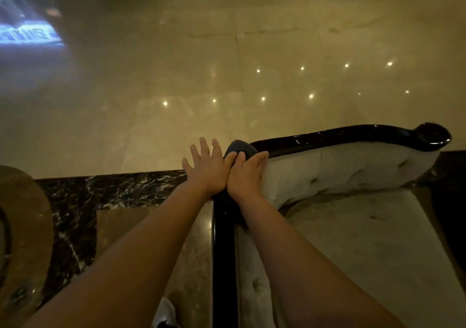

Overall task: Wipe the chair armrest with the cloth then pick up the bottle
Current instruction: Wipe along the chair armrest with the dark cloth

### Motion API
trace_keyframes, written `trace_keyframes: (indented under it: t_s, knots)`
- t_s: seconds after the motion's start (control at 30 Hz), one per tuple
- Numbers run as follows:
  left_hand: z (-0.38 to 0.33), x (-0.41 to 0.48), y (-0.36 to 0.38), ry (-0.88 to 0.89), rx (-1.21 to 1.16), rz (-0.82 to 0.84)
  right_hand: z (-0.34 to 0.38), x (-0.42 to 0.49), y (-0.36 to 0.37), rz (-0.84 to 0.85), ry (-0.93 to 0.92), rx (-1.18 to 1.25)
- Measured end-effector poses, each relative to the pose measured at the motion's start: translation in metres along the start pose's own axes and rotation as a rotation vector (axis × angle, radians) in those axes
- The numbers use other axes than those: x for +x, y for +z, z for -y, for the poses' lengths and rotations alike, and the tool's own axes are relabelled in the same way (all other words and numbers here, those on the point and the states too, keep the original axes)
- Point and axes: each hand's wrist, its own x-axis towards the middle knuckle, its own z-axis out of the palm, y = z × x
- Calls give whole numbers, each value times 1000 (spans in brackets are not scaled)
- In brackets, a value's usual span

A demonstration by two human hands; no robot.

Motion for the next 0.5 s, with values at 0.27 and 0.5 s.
trace_keyframes:
  t_s: [0.27,0.5]
  knots:
    - [-57,106,6,265,185,250,7,81,-17,-220,284,86]
    - [-100,152,22,393,298,433,-2,123,-34,-302,508,81]
